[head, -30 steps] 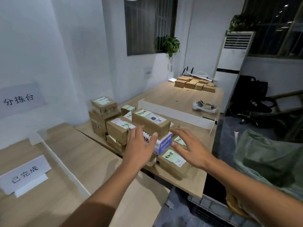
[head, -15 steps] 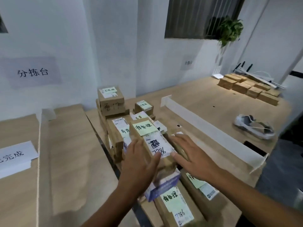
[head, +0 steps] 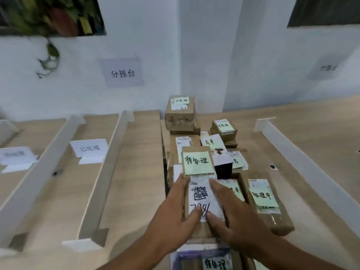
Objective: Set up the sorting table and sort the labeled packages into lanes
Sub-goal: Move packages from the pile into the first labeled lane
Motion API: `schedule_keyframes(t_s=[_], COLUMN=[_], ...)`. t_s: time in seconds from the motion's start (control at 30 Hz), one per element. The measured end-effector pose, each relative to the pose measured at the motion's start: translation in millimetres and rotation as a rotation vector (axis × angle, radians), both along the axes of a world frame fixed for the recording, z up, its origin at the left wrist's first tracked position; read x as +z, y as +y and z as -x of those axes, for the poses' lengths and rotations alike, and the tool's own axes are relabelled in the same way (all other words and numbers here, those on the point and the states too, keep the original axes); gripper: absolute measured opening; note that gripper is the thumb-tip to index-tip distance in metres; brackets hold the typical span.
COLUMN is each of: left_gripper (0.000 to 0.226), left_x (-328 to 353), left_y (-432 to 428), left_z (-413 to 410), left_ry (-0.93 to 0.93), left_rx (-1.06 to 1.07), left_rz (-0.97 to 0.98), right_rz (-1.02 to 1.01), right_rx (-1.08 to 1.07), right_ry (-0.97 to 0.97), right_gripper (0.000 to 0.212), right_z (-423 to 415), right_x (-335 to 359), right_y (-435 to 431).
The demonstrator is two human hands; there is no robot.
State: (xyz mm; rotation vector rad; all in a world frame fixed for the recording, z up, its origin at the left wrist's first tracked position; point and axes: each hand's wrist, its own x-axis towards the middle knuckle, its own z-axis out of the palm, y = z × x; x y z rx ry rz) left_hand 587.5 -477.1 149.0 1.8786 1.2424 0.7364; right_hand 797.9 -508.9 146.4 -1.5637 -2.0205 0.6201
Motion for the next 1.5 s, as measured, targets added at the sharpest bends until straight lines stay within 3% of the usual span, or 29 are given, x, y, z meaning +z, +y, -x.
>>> schedule_keyframes(t_s=[0.33,0.47,0.7,1.07,1.33,1.5], left_gripper=[0.079,0.079,0.084,0.097,0.092,0.091], left_x=[81,88,75,69,52,42], left_y=[-103,-143,-196,-238,-204,-163], left_z=[68,109,223,414,509,566], left_ry=[-0.072,-0.043,0.013,-0.011,0.019,0.054], left_rx=[0.270,0.365,0.566,0.698,0.714,0.792], left_rz=[-0.385,-0.504,-0.504,-0.409,-0.398,-0.349], right_rz=[-0.318,-0.390,-0.384,-0.340,-0.314,-0.320], right_rx=[0.416,0.567,0.687,0.682,0.731,0.774], right_ry=[0.074,0.163,0.172,0.215,0.254,0.288], right_gripper=[0.083,0.079,0.080,0.080,0.074,0.082], right_z=[62,113,242,449,548,614], right_x=[88,92,87,74,61,45], right_y=[-21,-28,-53,-85,-51,1])
